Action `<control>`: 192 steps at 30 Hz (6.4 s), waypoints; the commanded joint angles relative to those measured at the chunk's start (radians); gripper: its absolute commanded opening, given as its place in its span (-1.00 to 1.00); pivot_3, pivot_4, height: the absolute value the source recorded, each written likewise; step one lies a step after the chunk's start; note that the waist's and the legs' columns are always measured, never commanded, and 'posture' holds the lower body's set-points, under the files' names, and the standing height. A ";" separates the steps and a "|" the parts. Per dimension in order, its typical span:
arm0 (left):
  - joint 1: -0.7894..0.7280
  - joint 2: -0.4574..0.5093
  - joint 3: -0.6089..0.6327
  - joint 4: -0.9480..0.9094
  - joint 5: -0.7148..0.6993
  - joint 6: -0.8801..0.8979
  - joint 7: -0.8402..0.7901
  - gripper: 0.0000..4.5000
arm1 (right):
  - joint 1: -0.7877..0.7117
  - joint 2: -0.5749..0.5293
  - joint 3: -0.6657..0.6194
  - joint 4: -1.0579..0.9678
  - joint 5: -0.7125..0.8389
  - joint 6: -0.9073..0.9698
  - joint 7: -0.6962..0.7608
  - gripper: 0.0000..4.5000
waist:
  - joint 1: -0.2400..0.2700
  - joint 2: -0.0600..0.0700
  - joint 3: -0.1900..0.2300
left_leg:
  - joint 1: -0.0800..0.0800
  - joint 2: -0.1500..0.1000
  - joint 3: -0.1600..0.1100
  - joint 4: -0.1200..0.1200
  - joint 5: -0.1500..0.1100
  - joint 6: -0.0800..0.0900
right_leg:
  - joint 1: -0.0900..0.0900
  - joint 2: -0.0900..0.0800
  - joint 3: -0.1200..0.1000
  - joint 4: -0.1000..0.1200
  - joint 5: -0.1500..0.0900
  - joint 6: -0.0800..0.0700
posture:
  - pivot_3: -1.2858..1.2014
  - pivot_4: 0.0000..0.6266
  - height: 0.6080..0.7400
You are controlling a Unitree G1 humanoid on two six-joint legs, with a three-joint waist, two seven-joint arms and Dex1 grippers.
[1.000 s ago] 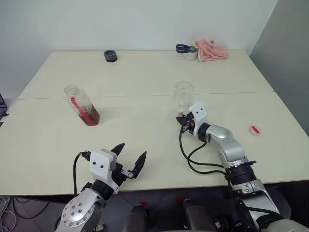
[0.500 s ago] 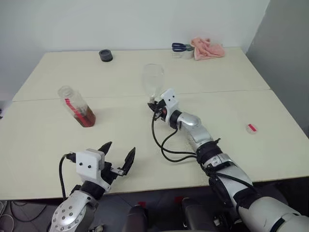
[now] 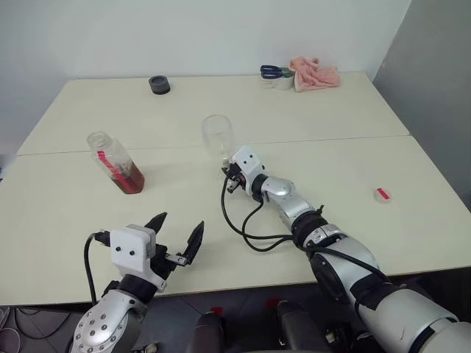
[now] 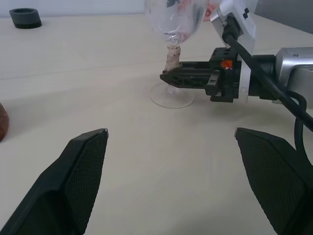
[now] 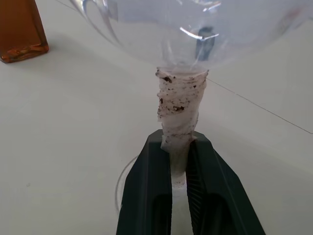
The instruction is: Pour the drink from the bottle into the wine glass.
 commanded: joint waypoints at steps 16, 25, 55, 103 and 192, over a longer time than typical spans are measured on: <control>-0.037 0.013 0.009 -0.022 -0.011 0.005 -0.006 1.00 | 0.003 0.007 -0.056 -0.022 0.029 0.003 0.037 0.98 | 0.000 0.000 0.000 | 0.000 0.000 0.000 0.000 0.000 0.000 | 0.000 0.000 0.000 0.000 0.000 0.000 | 0.03 -0.52 1.00; -0.021 -0.083 0.060 0.022 -0.012 -0.017 0.076 1.00 | 0.370 -0.183 -0.050 -0.743 0.145 0.294 0.251 0.98 | 0.021 0.000 0.000 | -0.002 -0.001 -0.002 0.001 0.000 0.000 | 0.001 -0.002 -0.001 -0.001 0.000 0.000 | 0.03 -0.52 1.00; -0.521 0.026 0.249 0.541 0.056 -0.103 0.150 1.00 | 0.475 -0.486 -0.059 -1.621 0.731 0.926 0.405 0.98 | 0.034 -0.001 0.001 | -0.002 -0.001 -0.004 0.001 0.000 0.000 | 0.001 0.000 -0.004 -0.001 -0.001 0.000 | 0.03 -0.52 1.00; -1.025 0.188 0.196 1.489 0.126 -0.509 -0.146 -0.21 | 0.502 -0.532 -0.101 -1.679 0.783 0.951 0.268 1.00 | 0.044 -0.002 0.001 | -0.008 -0.002 -0.008 0.001 0.000 0.000 | -0.002 -0.003 -0.009 -0.002 0.000 0.000 | 0.03 -0.52 1.00; -1.888 0.437 -0.576 1.981 1.094 -1.213 -0.039 -0.26 | 0.479 -0.395 -0.095 -1.497 0.538 0.672 0.164 1.00 | 0.049 -0.004 0.002 | -0.019 -0.003 -0.009 0.004 0.001 -0.001 | -0.012 -0.004 -0.015 0.002 0.000 0.000 | 0.03 -0.52 1.00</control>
